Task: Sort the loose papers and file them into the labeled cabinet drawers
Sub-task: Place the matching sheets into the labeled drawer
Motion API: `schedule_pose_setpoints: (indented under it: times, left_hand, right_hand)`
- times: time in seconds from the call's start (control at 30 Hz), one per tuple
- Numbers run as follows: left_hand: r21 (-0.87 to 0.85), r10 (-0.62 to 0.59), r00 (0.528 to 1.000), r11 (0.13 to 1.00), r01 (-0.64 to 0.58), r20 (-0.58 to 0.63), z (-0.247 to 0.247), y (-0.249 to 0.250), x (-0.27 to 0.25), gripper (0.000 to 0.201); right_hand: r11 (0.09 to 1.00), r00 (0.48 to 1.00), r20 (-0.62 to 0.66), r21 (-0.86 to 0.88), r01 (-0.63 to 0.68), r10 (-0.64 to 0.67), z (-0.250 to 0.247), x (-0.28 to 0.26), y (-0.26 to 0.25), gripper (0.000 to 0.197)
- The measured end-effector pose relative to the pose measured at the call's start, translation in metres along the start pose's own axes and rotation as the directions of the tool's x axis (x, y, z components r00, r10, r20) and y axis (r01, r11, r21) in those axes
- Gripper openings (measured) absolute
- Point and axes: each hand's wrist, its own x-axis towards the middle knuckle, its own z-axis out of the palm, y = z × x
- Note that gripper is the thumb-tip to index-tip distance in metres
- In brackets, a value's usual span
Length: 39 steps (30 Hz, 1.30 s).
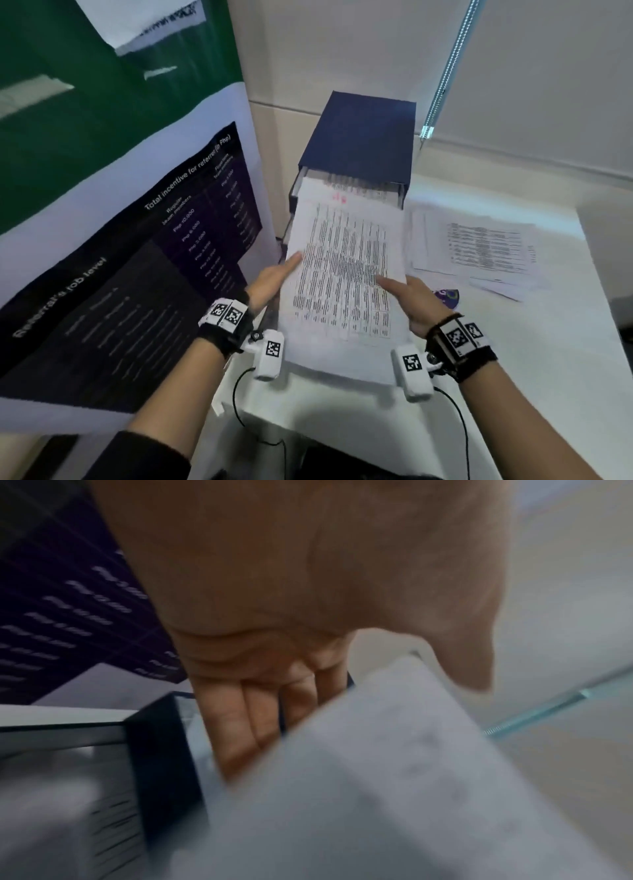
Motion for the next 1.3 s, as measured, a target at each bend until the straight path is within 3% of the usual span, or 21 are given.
schedule_pose_setpoints:
  times: [0.1,0.13,0.23,0.3,0.37,0.5,0.57,0.63,0.77,0.9,0.93,1.03,1.13,1.23,1.3]
  left_hand:
    - [0.005,-0.021,0.998,1.000,0.021,0.059,-0.016,-0.019,-0.016,0.070]
    - [0.023,-0.029,0.997,0.999,0.027,0.072,-0.020,-0.023,-0.020,0.070]
    - [0.034,-0.043,0.999,0.999,0.042,0.020,-0.030,-0.027,-0.023,0.057]
    - [0.012,-0.022,0.999,1.000,0.022,-0.041,-0.030,-0.021,-0.024,0.050]
    - [-0.087,-0.004,0.997,0.996,-0.003,-0.081,-0.028,-0.012,-0.025,0.056]
    - [-0.292,0.106,0.994,0.950,-0.106,-0.018,-0.029,0.010,-0.028,0.071]
    - [-0.328,0.155,0.988,0.933,-0.147,-0.004,-0.028,0.025,-0.029,0.061]
    - [-0.336,0.163,0.985,0.926,-0.175,-0.064,-0.027,0.035,-0.024,0.052]
    - [-0.146,0.126,0.945,0.974,-0.176,-0.302,-0.030,0.034,0.003,0.052]
    - [0.043,0.138,0.938,0.990,-0.131,-0.319,-0.028,0.029,0.026,0.043]
    - [0.079,0.151,0.930,0.988,-0.132,-0.336,-0.025,0.029,0.030,0.039]
    - [0.171,0.176,0.902,0.978,-0.116,-0.394,-0.018,0.031,0.043,0.034]
    - [0.228,0.208,0.859,0.967,-0.110,-0.468,-0.009,0.036,0.055,0.029]
    - [0.400,0.311,0.781,0.912,-0.086,-0.542,0.000,0.042,0.070,0.019]
    - [0.529,0.399,0.761,0.844,-0.087,-0.511,0.007,0.045,0.081,0.016]
  right_hand:
    - [0.989,0.989,-0.023,0.031,-0.145,0.146,0.005,0.018,0.040,0.066]
    - [0.982,0.983,-0.030,0.067,-0.177,0.179,0.009,0.020,0.048,0.069]
    - [0.962,0.974,0.017,0.153,-0.228,0.228,0.020,0.012,0.050,0.030]
    - [0.946,0.972,0.060,0.223,-0.236,0.228,0.025,0.009,0.047,0.030]
    - [0.929,0.970,0.095,0.281,-0.240,0.222,0.028,0.010,0.038,0.031]
    - [0.901,0.962,0.115,0.336,-0.274,0.249,0.031,0.018,0.014,0.031]
    - [0.897,0.961,0.126,0.346,-0.276,0.247,0.031,0.021,0.002,0.026]
    - [0.890,0.965,0.115,0.372,-0.263,0.237,0.031,0.022,-0.007,0.029]
    - [0.882,0.960,0.157,0.383,-0.276,0.232,0.026,0.018,-0.012,0.035]
    - [0.909,0.926,0.234,0.230,-0.348,0.295,0.018,0.012,-0.012,0.011]
    - [0.916,0.930,0.216,0.208,-0.343,0.299,0.015,0.012,-0.014,0.003]
    - [0.958,0.975,0.047,0.185,-0.221,0.216,0.000,0.036,-0.013,0.020]
    - [0.985,0.984,-0.151,0.154,-0.072,0.096,-0.008,0.061,-0.013,0.044]
    - [0.999,0.971,-0.236,-0.010,0.042,-0.043,-0.006,0.078,-0.010,0.040]
    - [0.994,0.969,-0.228,-0.076,0.076,-0.092,-0.004,0.084,-0.009,0.032]
